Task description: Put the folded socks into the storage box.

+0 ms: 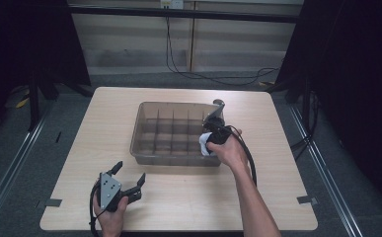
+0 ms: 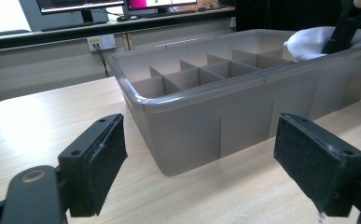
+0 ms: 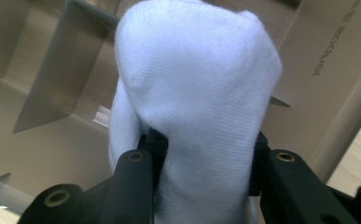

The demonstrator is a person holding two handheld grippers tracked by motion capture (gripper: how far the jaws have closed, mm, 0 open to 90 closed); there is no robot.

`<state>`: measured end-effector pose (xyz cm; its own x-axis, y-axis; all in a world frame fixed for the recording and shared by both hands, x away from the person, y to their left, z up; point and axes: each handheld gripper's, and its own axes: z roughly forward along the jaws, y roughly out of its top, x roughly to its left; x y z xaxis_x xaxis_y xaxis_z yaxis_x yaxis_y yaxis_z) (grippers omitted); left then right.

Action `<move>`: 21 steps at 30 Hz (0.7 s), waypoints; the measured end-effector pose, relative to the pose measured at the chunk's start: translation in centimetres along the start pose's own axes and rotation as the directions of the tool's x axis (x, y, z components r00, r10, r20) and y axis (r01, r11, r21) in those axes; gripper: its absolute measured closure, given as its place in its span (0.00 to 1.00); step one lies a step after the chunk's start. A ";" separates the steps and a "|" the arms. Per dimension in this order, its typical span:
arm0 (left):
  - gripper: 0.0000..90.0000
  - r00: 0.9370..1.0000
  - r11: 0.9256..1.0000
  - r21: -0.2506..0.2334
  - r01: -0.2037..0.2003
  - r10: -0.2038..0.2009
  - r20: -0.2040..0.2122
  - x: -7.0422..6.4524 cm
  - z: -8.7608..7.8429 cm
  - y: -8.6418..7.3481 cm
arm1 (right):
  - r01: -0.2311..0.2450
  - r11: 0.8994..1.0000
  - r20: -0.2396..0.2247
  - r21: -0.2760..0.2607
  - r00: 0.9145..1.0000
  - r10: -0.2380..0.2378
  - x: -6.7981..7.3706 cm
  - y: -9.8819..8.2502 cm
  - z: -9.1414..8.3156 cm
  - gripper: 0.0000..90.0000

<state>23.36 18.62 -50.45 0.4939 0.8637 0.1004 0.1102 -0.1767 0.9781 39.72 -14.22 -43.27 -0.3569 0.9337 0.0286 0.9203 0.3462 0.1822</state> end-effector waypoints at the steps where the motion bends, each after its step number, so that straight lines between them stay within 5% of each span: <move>1: 0.18 1.000 1.000 0.000 0.001 -0.001 0.001 0.0 0.0 0.0 | 0.004 1.000 0.010 0.006 1.000 -0.004 0.1 0.1 0.1 0.73; 8: 0.18 1.000 1.000 0.000 0.001 -0.001 0.004 0.0 0.0 0.0 | 0.003 1.000 0.018 0.031 1.000 -0.004 0.2 0.2 0.7 0.73; 21: 0.18 1.000 1.000 0.000 -0.006 0.006 0.001 0.0 0.0 0.0 | 0.056 0.996 0.114 0.070 0.991 -0.063 1.5 0.3 1.8 0.74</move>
<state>23.37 18.61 -50.45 0.4953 0.8623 0.1056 0.1075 -0.1815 0.9775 39.78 -12.59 -44.95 -0.3940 0.9142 -0.0951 0.9079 0.4032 0.1143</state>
